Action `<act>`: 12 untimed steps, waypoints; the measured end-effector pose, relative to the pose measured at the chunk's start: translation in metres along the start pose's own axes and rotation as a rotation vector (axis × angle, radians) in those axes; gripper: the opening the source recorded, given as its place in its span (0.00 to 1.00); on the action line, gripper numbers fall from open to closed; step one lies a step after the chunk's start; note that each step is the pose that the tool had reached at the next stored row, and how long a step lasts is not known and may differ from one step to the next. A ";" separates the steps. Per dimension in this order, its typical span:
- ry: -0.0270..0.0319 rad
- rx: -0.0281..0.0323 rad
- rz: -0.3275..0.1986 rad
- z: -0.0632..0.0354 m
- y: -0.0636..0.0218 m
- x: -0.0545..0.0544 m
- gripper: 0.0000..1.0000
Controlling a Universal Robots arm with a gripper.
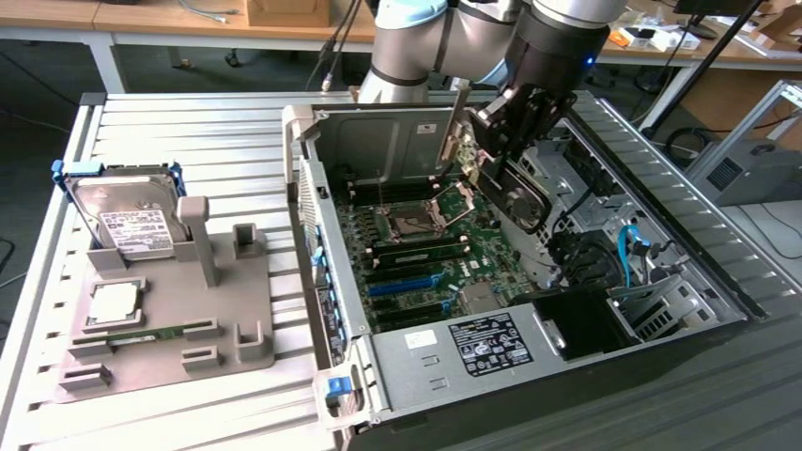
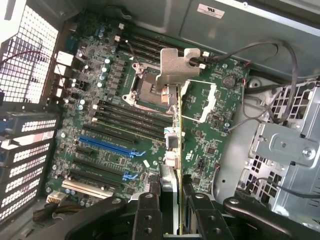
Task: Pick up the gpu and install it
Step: 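Insert the gpu into the slot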
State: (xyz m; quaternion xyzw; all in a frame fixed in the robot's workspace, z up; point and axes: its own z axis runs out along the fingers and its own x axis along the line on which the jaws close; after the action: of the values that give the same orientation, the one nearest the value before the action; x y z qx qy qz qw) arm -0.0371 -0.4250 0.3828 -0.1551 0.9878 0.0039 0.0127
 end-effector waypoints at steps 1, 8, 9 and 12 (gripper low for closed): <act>0.0000 -0.0002 -0.006 0.0000 0.0000 0.000 0.27; 0.0002 -0.0014 -0.051 0.0000 0.0000 0.000 0.27; 0.0002 -0.0015 -0.057 0.0000 0.0000 0.000 0.27; 0.0003 -0.0020 -0.075 0.0000 0.0000 0.000 0.27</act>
State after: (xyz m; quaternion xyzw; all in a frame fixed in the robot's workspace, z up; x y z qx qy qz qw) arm -0.0371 -0.4251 0.3828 -0.1919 0.9813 0.0044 0.0125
